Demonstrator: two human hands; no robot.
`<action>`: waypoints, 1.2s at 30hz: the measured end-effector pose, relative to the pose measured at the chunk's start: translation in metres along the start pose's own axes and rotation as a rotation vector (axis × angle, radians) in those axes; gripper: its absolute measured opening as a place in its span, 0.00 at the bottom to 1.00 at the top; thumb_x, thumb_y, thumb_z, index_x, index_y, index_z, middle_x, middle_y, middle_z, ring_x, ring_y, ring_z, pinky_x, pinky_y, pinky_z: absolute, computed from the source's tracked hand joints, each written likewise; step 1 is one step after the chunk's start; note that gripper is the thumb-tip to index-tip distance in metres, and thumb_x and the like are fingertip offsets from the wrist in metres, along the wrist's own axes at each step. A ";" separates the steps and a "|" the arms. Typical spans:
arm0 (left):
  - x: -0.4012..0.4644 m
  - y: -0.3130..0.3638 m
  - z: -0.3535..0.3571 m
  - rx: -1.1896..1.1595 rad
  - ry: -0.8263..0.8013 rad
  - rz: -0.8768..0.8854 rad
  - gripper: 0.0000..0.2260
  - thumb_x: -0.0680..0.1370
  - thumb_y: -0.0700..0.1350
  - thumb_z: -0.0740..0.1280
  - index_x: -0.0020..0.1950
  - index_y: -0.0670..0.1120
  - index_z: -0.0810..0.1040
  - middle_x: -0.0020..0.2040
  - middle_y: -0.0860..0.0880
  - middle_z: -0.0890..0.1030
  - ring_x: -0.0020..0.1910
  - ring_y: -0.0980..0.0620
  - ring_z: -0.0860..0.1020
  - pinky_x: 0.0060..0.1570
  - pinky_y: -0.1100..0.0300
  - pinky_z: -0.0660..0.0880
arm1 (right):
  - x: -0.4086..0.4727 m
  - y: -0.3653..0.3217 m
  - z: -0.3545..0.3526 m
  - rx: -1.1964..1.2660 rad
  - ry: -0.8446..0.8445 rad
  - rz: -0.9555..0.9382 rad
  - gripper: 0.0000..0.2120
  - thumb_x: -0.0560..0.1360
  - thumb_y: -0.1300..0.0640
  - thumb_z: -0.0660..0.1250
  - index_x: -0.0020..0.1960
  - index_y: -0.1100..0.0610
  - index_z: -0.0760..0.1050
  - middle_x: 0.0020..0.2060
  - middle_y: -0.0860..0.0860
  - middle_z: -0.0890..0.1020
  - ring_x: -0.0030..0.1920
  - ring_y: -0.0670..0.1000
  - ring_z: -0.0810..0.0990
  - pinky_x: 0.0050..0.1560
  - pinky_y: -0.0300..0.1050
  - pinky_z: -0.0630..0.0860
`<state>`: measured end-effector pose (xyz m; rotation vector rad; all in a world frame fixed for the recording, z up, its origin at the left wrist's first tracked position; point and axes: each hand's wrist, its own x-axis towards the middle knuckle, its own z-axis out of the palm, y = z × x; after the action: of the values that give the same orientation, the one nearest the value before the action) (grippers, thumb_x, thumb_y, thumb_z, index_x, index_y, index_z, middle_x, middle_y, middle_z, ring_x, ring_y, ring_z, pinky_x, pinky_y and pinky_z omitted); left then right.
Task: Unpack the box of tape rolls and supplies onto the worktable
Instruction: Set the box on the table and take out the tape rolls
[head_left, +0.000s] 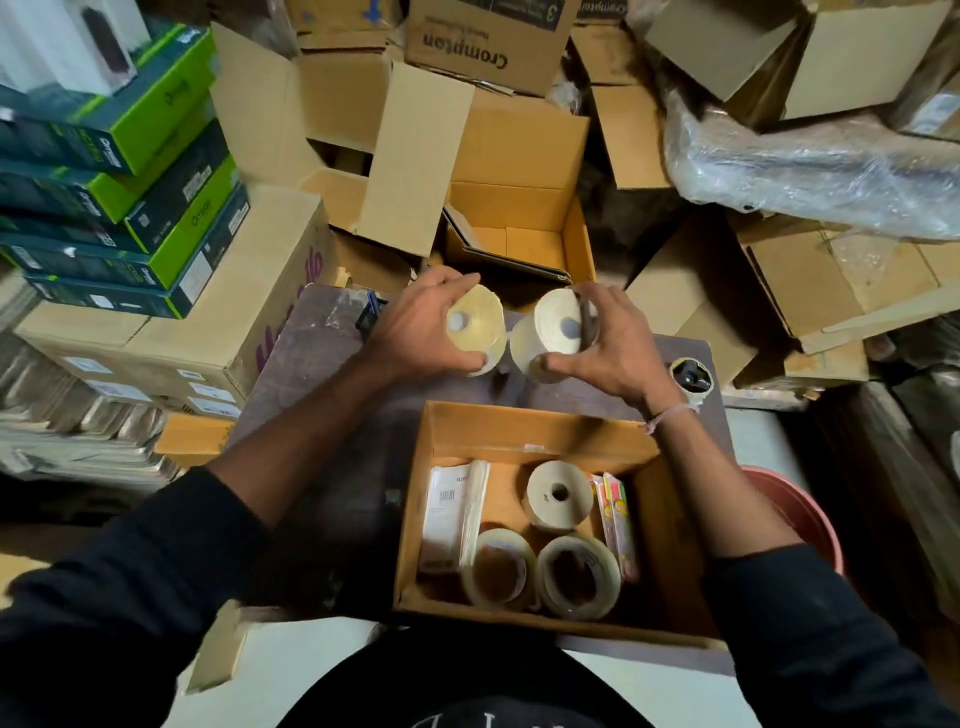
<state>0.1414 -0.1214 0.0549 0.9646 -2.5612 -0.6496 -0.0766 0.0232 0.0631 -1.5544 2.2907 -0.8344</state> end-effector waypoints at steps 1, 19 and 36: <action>0.008 -0.006 0.004 0.016 -0.018 -0.014 0.48 0.61 0.59 0.79 0.78 0.46 0.69 0.70 0.49 0.72 0.68 0.48 0.73 0.66 0.51 0.73 | 0.009 0.000 0.010 -0.011 -0.026 0.025 0.44 0.59 0.45 0.82 0.70 0.53 0.69 0.62 0.53 0.73 0.59 0.51 0.72 0.57 0.42 0.69; 0.036 -0.115 0.112 0.114 -0.290 -0.288 0.45 0.59 0.56 0.83 0.72 0.46 0.70 0.68 0.46 0.73 0.66 0.43 0.75 0.59 0.52 0.77 | 0.083 0.022 0.176 -0.227 -0.500 0.527 0.61 0.57 0.40 0.82 0.80 0.52 0.52 0.63 0.55 0.79 0.63 0.58 0.78 0.57 0.50 0.76; 0.020 -0.130 0.128 0.036 -0.344 -0.267 0.49 0.68 0.46 0.82 0.81 0.41 0.59 0.82 0.44 0.58 0.81 0.44 0.58 0.77 0.55 0.57 | 0.086 0.031 0.187 -0.116 -0.510 0.653 0.39 0.58 0.51 0.85 0.64 0.61 0.74 0.61 0.54 0.79 0.62 0.53 0.78 0.54 0.41 0.75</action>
<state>0.1395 -0.1835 -0.1182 1.3243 -2.7672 -0.9150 -0.0407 -0.1060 -0.0965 -0.8110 2.2395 -0.1170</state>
